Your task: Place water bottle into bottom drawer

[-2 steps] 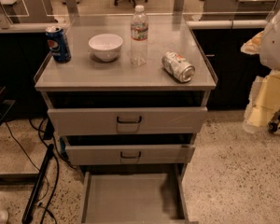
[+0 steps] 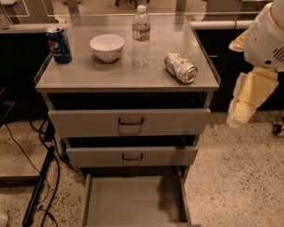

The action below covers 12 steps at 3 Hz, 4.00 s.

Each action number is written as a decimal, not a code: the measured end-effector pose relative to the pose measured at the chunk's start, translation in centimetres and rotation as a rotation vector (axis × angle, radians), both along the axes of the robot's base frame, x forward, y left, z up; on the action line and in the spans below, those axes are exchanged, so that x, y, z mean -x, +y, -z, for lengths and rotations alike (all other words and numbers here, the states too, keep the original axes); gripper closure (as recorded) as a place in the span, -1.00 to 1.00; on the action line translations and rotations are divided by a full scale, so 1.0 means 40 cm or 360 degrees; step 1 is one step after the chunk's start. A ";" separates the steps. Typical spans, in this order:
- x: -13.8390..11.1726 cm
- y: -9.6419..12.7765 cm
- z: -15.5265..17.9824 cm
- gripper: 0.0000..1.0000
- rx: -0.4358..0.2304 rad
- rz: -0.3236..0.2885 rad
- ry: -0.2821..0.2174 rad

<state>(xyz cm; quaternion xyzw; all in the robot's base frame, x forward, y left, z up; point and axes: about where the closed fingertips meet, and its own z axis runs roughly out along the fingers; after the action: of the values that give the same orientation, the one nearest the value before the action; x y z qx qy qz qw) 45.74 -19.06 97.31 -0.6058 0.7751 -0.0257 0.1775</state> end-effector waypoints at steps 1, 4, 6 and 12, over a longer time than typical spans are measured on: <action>-0.007 0.011 0.004 -1.00 -0.0039 0.0028 -0.0008; -0.278 0.121 0.057 -1.00 -0.0491 0.0409 -0.0078; -0.311 0.181 0.073 -1.00 -0.0640 0.0477 -0.0106; -0.661 0.444 0.096 -1.00 -0.1118 0.0724 -0.0330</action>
Offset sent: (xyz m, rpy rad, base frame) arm 0.0774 0.0534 -0.0216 0.3285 -0.0617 -0.2653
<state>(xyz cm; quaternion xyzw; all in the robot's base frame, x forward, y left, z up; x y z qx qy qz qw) 72.19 -1.30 93.49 -0.3166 0.8286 0.1407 0.4397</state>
